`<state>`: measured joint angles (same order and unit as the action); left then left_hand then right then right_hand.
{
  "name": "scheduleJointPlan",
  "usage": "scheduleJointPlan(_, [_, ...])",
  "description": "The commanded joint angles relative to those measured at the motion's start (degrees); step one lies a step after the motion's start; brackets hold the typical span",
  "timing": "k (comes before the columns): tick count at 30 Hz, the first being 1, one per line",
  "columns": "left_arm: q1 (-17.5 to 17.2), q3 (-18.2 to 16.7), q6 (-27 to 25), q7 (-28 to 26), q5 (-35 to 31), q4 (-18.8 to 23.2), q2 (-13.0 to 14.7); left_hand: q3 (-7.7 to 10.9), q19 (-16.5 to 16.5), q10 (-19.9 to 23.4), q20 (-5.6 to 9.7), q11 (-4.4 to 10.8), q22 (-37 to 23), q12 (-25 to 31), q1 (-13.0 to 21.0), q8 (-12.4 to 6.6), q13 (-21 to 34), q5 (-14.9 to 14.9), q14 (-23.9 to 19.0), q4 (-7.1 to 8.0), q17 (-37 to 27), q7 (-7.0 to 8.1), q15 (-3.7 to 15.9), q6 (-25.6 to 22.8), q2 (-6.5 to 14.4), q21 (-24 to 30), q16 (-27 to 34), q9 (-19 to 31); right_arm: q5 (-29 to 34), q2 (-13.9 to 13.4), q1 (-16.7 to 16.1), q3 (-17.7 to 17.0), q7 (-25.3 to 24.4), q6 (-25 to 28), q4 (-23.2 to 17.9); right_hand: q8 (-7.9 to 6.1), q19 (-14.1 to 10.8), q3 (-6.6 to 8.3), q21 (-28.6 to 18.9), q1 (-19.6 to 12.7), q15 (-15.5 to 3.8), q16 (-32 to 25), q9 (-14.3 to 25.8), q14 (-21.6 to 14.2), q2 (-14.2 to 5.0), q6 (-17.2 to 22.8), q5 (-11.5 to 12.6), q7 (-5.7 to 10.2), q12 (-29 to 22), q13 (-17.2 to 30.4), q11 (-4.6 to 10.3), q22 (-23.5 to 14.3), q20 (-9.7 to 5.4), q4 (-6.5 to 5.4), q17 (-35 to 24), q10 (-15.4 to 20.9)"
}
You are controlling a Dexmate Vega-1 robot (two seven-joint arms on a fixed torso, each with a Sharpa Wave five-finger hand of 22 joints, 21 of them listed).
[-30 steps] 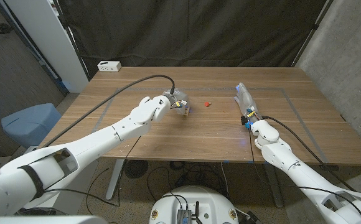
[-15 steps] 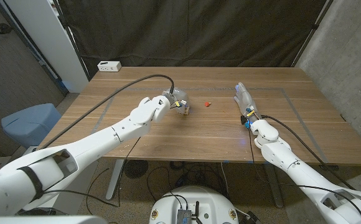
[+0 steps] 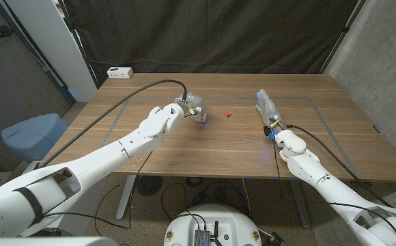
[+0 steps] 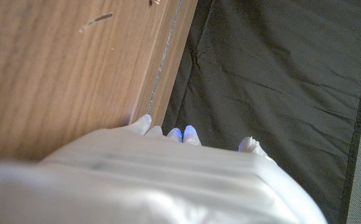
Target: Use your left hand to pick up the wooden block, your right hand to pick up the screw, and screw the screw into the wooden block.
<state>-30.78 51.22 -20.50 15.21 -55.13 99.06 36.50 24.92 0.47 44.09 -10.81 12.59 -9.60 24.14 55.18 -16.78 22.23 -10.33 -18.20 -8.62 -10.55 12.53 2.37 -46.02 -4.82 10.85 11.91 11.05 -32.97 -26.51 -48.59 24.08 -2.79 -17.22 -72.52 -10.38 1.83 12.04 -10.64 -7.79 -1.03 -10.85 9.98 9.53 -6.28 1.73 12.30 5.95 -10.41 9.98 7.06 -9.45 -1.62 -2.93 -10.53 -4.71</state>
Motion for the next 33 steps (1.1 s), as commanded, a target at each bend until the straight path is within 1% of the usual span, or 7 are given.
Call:
scheduleJointPlan(1, [-2.54, -3.32, -2.19, -3.17, 5.35, 1.95, -0.12, -0.33, 0.23, 0.43, 0.01, 0.03, -0.17, -0.37, 0.36, 0.0, 0.13, 0.16, -0.64, 0.1, -0.1, -0.09, 5.17, -0.66, 0.05, 0.17, 0.35, 0.14, 1.51, -1.8, -0.45, 0.03, -1.01, 1.11, -2.72, -0.39, -0.11, 0.51, -0.47, 0.43, 0.19, -0.22, 0.24, 0.1, 0.11, 0.12, 0.3, 0.43, -0.17, 0.15, 0.37, -0.27, 0.02, -0.08, -0.16, 0.1])
scheduleJointPlan(9, [-3.92, -5.35, -2.53, -6.32, 10.85, 2.59, -0.15, -0.49, 0.43, 0.5, 0.55, 0.03, -0.18, -0.61, 0.29, 0.06, 0.14, 0.15, -0.88, 0.12, -0.1, -0.09, 5.08, -0.94, 0.02, 0.18, 0.36, 0.13, 4.18, -4.95, -0.17, 0.7, -2.55, 5.46, -6.26, -0.5, -0.11, 0.57, -0.43, 0.25, 0.0, -0.15, 0.24, 0.2, 0.26, 0.46, 0.3, 0.45, -0.19, 0.15, 0.31, -0.26, -0.08, 0.12, -0.11, 0.19])
scheduleJointPlan(14, [-4.91, -6.93, -2.19, -8.4, 15.27, 2.88, -0.13, -0.57, 0.5, 0.54, 0.6, 0.03, -0.19, -0.71, 0.24, 0.1, 0.14, 0.15, -0.91, 0.15, -0.1, -0.09, 5.03, -1.04, 0.03, 0.17, 0.34, 0.12, 5.49, -6.38, 0.42, 1.26, -1.81, 6.49, -7.11, -0.46, -0.13, 0.52, -0.42, 0.16, 0.01, -0.12, 0.24, 0.28, 0.52, 0.4, 0.29, 0.4, -0.15, 0.16, 0.27, -0.26, -0.01, 0.28, -0.09, 0.12])
scheduleJointPlan(20, [-6.16, -8.73, -2.03, -11.18, 20.2, 3.42, 0.02, -0.64, 0.69, 0.59, 0.66, 0.04, -0.19, -0.81, 0.16, 0.17, 0.15, 0.13, -1.04, 0.2, -0.11, -0.09, 4.88, -1.09, 0.07, 0.21, 0.36, 0.11, 7.14, -7.83, 0.96, 1.74, -1.81, 7.9, -8.47, -0.96, -0.2, 0.57, -0.38, -0.41, -0.16, -0.03, 0.27, 0.44, 1.02, 1.88, 0.28, 0.99, -0.12, 0.17, 0.34, -0.23, 0.02, 0.93, 0.01, 0.03])
scheduleJointPlan(24, [-6.84, -9.85, -1.16, -12.98, 23.7, 3.39, 0.1, -0.71, 0.84, 0.66, 0.67, 0.04, -0.2, -0.88, 0.12, 0.24, 0.17, 0.12, -1.13, 0.22, -0.11, -0.09, 4.82, -1.1, 0.09, 0.24, 0.36, 0.11, 9.0, -8.57, 1.35, 2.26, -2.27, 8.26, -9.06, -1.36, -0.32, 0.7, -0.35, -1.26, -0.24, -0.07, 0.31, 0.32, 1.55, 3.23, 0.22, 0.79, -0.26, 0.17, 0.43, -0.2, 0.15, 1.78, 0.08, 0.42])
scheduleJointPlan(30, [-7.28, -10.5, 0.57, -15.37, 27.36, 2.77, 0.48, -0.83, 1.24, 0.78, 0.93, 0.05, -0.21, -1.04, 0.01, 0.4, 0.2, 0.05, -1.18, 0.3, -0.13, -0.09, 4.88, -1.12, 0.25, 0.33, 0.33, 0.1, 12.02, -10.05, 1.93, 2.88, -3.24, 9.54, -10.83, -2.01, -1.66, 0.99, -0.67, -2.93, -0.76, -0.17, 0.38, -0.07, 2.31, 5.89, 0.12, 0.92, -0.55, 0.19, 0.78, -0.18, 0.34, 3.41, 0.16, 1.57])
scheduleJointPlan(33, [-7.4, -10.66, 1.21, -16.49, 28.88, 2.19, 0.41, -0.87, 1.43, 0.8, 0.92, 0.05, -0.21, -1.11, -0.01, 0.42, 0.21, 0.02, -1.32, 0.31, -0.13, -0.1, 4.8, -1.2, 0.29, 0.37, 0.36, 0.1, 13.35, -10.78, 2.37, 3.21, -3.42, 10.57, -11.73, -2.27, -2.04, 1.38, -0.66, -4.03, -1.07, -0.3, 0.41, -0.48, 2.32, 7.16, 0.02, 1.46, -0.82, 0.2, 1.02, -0.17, 0.26, 4.32, 0.18, 2.6])
